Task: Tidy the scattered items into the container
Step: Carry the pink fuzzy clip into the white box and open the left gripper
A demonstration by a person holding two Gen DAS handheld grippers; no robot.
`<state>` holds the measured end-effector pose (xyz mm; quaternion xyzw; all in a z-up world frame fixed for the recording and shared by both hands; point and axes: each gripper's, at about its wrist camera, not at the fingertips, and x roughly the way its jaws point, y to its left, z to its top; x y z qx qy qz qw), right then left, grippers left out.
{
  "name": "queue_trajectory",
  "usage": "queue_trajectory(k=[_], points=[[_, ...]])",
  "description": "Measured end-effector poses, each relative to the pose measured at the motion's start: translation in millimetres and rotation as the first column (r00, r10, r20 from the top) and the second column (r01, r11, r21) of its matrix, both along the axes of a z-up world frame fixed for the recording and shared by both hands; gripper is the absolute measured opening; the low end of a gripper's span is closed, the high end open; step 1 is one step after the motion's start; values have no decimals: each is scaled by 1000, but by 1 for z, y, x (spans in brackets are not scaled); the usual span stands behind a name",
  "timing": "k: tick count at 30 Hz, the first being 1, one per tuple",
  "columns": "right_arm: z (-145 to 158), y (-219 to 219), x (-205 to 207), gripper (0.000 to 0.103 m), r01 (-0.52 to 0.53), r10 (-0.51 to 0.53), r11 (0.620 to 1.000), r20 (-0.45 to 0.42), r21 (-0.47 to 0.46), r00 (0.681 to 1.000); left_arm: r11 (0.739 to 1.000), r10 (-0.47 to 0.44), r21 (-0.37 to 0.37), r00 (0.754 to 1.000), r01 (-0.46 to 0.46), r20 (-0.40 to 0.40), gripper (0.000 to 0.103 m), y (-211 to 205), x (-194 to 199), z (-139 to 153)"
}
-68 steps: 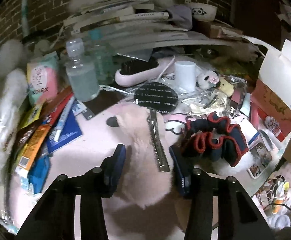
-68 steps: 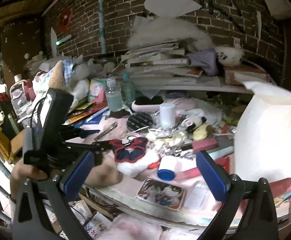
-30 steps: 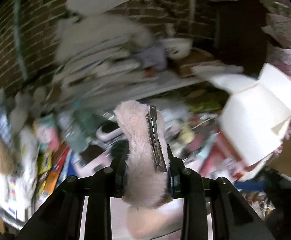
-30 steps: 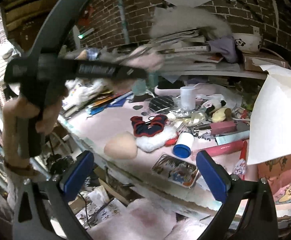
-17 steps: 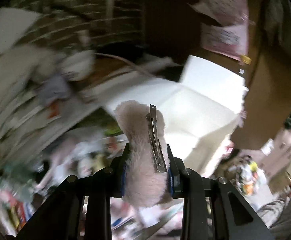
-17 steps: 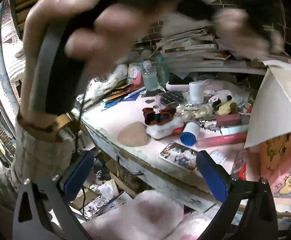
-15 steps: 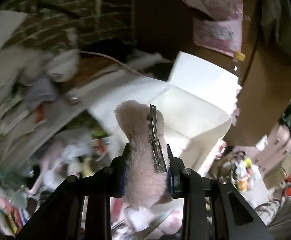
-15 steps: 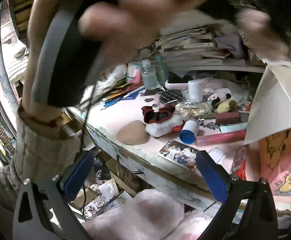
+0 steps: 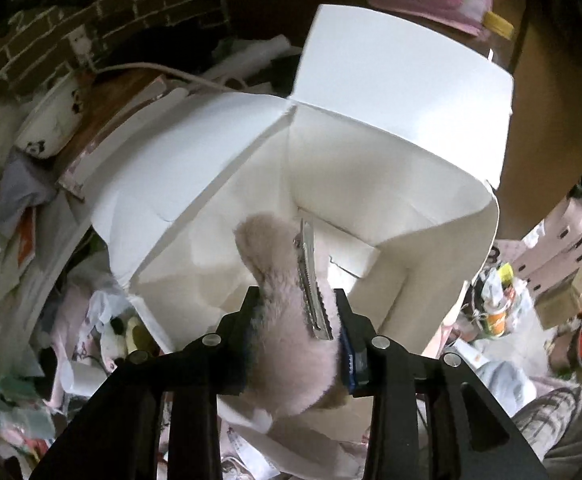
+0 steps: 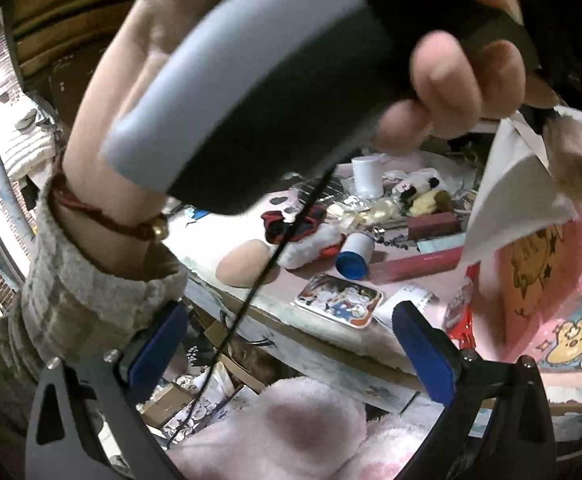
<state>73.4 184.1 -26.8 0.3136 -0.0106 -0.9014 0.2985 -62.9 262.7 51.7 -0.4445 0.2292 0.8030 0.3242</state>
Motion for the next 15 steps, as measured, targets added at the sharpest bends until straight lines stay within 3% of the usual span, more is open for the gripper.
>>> queue_trajectory(k=[3, 8, 12, 13, 15], points=[[-4, 3, -1, 102, 20, -20, 1000, 6, -1, 1000, 1000, 3, -20, 1000, -4, -22, 32, -4, 0, -1], [-13, 6, -3, 102, 64, -64, 998, -1, 7, 998, 1000, 16, -10, 998, -17, -65, 50, -7, 2, 1], [-23, 4, -4, 102, 101, -100, 995, -12, 28, 995, 999, 18, 50, 994, -13, -106, 65, -18, 11, 15], [-25, 5, -3, 98, 107, -106, 994, -14, 25, 994, 997, 22, 72, 992, -14, -121, 71, -22, 15, 20], [-28, 5, -2, 71, 137, -137, 990, -21, 23, 990, 992, 41, 123, 987, -22, -156, 78, -37, 23, 32]])
